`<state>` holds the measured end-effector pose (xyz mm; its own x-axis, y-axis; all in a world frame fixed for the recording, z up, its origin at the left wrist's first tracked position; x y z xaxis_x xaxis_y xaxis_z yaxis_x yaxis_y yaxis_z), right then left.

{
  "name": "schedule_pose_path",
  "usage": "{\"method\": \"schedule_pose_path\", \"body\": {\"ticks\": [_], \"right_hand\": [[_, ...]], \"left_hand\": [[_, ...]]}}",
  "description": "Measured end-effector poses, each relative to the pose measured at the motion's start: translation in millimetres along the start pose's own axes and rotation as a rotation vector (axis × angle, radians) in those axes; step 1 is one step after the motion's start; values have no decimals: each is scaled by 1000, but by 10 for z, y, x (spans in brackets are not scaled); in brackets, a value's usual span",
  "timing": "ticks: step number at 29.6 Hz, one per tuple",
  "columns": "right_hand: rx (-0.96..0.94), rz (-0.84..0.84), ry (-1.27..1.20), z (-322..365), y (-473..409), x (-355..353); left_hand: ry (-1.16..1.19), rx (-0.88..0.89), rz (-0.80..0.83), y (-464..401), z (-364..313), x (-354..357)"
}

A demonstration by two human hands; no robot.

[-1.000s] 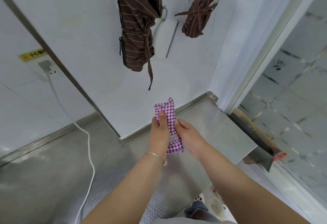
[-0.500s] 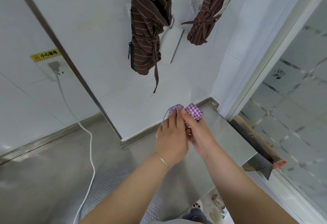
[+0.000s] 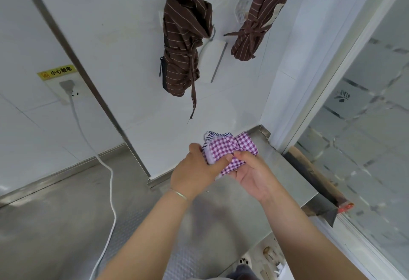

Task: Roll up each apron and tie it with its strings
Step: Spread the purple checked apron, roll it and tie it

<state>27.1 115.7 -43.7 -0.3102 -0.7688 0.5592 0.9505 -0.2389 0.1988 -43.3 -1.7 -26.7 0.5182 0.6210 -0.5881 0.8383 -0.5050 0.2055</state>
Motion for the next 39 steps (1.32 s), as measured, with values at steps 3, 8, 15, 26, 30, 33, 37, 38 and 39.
{"method": "schedule_pose_path", "body": {"ticks": [3,8,15,26,30,33,37,38,39], "right_hand": [[19,40,-13,-34,23,-18],[38,46,109,-46,44,-74],[63,-61,916,208,122,-103],[181,33,629,169,210,-140],[205,88,535,143,226,-205],[230,120,533,141,246,-265],[240,114,583,136,276,-256],[243,103,624,141,287,-240],[247,87,667,137,295,-222]], "left_hand": [[194,-68,333,-16,16,40],[292,9,421,-36,52,80],[-214,226,362,-97,-12,-52],[-56,233,689,119,-159,-164],[-107,239,620,14,-50,-342],[-70,244,511,-72,-24,-525],[-54,193,459,-95,-104,-592],[-21,150,434,-114,-112,-589],[28,102,398,-139,-113,-596]]}}
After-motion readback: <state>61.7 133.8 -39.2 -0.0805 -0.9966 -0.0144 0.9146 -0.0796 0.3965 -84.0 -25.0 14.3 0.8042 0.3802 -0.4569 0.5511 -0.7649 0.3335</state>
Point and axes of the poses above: each hand's wrist, its own y-axis away from the middle knuckle, its own x-axis out of the palm, z = x × y, the point moved 6 cm from there along -y, towards the middle knuckle, and after that the axes turned 7 degrees about y, right-handed, at the moved point
